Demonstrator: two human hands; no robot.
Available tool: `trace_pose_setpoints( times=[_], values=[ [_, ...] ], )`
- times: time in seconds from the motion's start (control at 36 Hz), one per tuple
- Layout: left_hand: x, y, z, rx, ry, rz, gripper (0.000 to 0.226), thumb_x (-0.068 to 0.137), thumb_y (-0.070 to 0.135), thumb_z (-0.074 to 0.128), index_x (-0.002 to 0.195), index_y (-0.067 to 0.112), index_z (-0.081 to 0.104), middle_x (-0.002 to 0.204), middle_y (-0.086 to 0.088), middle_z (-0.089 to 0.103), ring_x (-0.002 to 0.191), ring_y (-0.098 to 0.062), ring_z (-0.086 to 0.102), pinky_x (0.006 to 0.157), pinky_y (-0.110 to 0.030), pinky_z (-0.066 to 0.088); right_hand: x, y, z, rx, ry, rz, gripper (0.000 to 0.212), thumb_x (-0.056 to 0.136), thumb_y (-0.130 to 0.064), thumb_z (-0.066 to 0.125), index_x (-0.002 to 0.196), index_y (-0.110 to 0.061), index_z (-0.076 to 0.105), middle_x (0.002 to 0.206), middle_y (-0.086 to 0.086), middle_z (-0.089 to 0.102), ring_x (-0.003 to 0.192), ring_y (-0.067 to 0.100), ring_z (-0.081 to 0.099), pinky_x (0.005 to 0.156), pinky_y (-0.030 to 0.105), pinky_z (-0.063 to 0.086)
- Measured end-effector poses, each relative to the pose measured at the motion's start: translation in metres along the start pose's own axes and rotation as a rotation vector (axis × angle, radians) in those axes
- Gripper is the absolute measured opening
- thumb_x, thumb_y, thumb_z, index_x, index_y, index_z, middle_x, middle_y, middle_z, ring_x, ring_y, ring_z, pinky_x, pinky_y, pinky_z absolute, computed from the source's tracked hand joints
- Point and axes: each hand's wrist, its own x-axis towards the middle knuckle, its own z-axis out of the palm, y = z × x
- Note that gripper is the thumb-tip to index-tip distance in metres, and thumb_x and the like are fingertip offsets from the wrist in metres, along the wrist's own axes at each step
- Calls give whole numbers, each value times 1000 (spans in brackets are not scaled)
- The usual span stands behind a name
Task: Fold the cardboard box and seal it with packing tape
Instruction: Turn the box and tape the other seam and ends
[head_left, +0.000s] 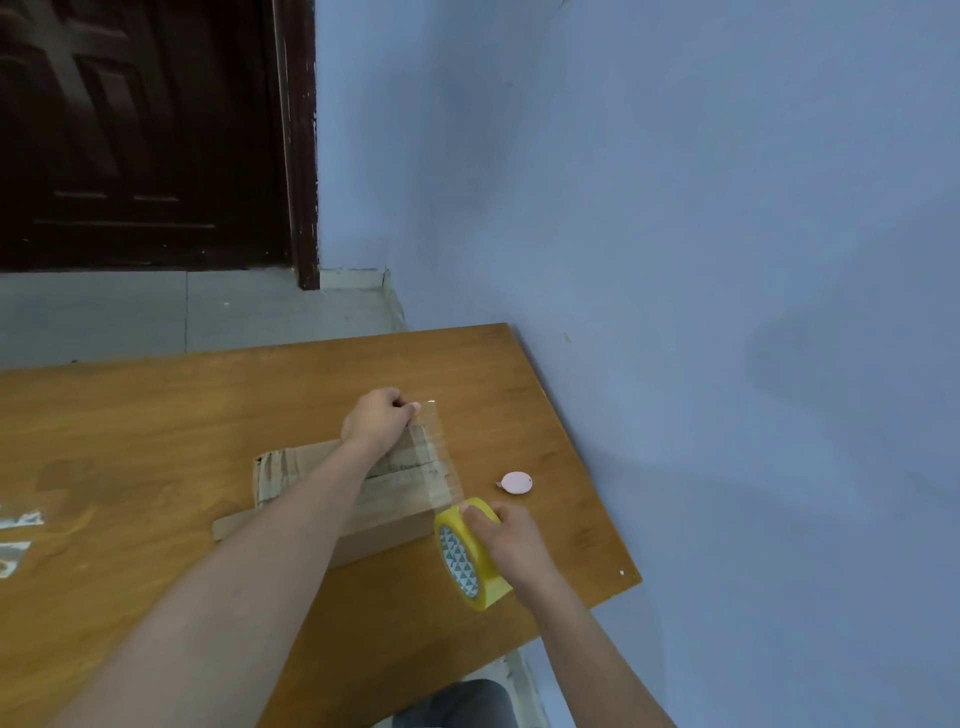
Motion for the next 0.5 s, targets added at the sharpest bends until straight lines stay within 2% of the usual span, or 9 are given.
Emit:
trace_pose_setpoints(
  times=[0.11,0.22,0.33,0.39,0.5],
  values=[
    [1,1,0,12,-3,-16,27,92,41,52,74,22,56,68,2,60,58,-16,53,51,-26,34,1,1,1,4,-3,1,31,90,-41,56,80,-12,64,75,2,66,67,14,63,58,25,46],
    [1,2,1,51,-8,-14,27,92,41,52,75,21,56,72,1,61,61,-16,54,50,-25,34,3,3,2,8,-6,1,31,91,-40,55,85,-12,66,79,3,68,71,16,66,60,26,48],
    [0,3,2,68,-20,-22,27,92,41,52,80,18,59,74,1,62,65,-17,55,52,-26,36,2,8,4,10,-20,21,31,92,-40,53,92,-12,66,90,8,71,83,23,69,66,28,52],
    [0,3,2,67,-22,-28,28,92,40,53,81,16,60,76,0,62,67,-18,56,53,-26,36,2,9,5,13,-32,30,28,93,-39,53,94,-14,64,92,6,71,85,21,69,68,29,54],
    [1,5,1,62,-45,-57,27,92,39,54,83,15,61,78,0,61,69,-19,55,54,-27,37,5,10,8,5,-19,17,20,93,-40,53,86,-23,61,88,1,70,81,17,69,72,31,56]
  ],
)
